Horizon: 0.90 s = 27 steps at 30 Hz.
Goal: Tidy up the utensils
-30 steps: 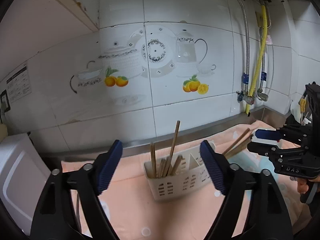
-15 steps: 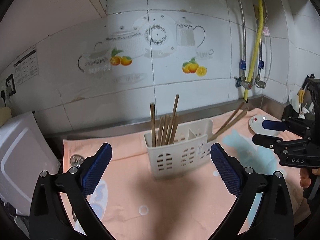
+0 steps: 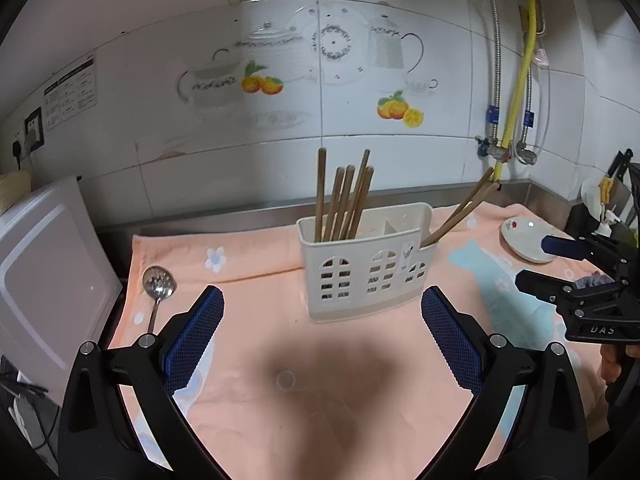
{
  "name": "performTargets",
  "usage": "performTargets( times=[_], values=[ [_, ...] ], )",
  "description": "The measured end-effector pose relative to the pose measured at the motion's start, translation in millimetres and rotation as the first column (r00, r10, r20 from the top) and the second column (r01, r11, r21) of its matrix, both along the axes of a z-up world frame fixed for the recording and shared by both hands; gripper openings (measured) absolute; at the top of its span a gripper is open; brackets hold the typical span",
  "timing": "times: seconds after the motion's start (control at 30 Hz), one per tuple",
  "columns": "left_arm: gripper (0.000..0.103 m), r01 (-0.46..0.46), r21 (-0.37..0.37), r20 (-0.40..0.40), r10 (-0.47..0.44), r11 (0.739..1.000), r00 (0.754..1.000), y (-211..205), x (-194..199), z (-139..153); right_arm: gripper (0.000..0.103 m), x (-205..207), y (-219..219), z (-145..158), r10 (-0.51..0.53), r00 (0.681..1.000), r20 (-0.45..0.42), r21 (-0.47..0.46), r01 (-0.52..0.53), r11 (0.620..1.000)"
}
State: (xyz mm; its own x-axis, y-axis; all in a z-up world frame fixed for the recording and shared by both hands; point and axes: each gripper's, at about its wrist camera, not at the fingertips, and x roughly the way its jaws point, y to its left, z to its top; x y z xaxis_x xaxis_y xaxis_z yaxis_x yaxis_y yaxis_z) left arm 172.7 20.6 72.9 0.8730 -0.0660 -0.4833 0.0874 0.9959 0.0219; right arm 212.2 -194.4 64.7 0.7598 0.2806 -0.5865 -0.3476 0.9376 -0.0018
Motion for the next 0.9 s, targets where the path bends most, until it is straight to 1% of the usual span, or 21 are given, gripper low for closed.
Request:
performTargets(
  times=[0.2,0.43,0.63,0.9],
  values=[
    [0.098,-0.028,-0.009,-0.023,0.028,1.000,0.999,9.5,-5.8,-11.3,0.082,-5.9,-0.1,-7.5,-0.013,1.000,-0.016,0.006,0.013,1.000],
    [0.098,-0.031,-0.013,-0.065,0.030,0.999,0.997,13.5,-9.2,-25.9,0.085,-14.2,1.8,-15.0,-0.028,0.999,-0.017,-0.015,0.027,1.000],
    [0.098,-0.030,-0.018,-0.091,0.028,0.999,0.995,14.0,-12.7,-35.3,0.087,-18.3,2.2,-20.0,-0.032,0.999,-0.033,-0.011,0.031,0.999],
    [0.098,-0.063,0.016,-0.111,0.064,0.998,0.992,11.5,-16.8,-43.8,0.090,-25.6,-0.1,-23.4,-0.049,0.998,-0.039,-0.005,0.049,0.999]
  ],
)
